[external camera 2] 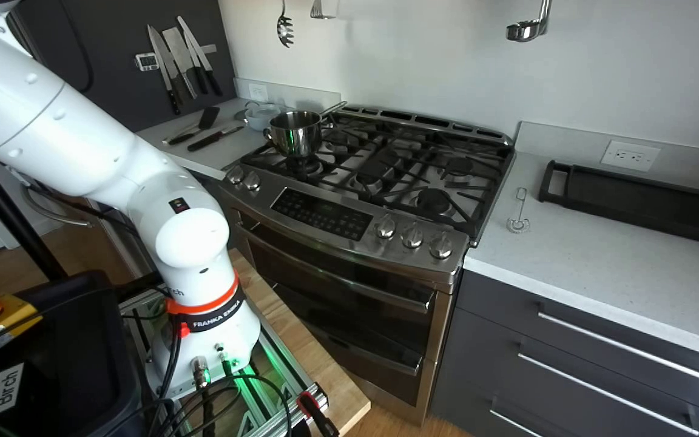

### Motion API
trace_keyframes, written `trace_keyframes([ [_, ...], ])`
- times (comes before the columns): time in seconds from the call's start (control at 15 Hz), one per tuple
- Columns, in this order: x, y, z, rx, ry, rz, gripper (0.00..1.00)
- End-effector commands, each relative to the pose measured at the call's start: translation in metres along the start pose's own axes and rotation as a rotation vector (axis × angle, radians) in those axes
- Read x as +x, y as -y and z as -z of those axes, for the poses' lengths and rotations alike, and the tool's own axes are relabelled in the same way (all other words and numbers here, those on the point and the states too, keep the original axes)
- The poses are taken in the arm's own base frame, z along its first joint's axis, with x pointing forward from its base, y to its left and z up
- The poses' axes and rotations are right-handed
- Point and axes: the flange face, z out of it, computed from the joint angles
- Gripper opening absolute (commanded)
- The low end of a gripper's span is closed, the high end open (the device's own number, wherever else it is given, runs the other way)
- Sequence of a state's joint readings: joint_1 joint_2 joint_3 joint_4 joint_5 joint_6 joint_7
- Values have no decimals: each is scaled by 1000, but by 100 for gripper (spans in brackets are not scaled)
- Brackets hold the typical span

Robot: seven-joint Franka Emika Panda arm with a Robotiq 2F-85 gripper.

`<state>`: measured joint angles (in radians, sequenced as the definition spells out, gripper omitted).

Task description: Press the far left button on the silver kitchen hood

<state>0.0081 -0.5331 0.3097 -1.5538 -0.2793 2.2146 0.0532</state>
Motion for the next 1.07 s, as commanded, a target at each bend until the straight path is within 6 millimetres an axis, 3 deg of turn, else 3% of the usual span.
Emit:
trace_keyframes([
  [0.0, 2, -6, -2, -22, -28, -28, 0],
  [1.0, 0, -12, -10, 28, -38, -101, 0],
])
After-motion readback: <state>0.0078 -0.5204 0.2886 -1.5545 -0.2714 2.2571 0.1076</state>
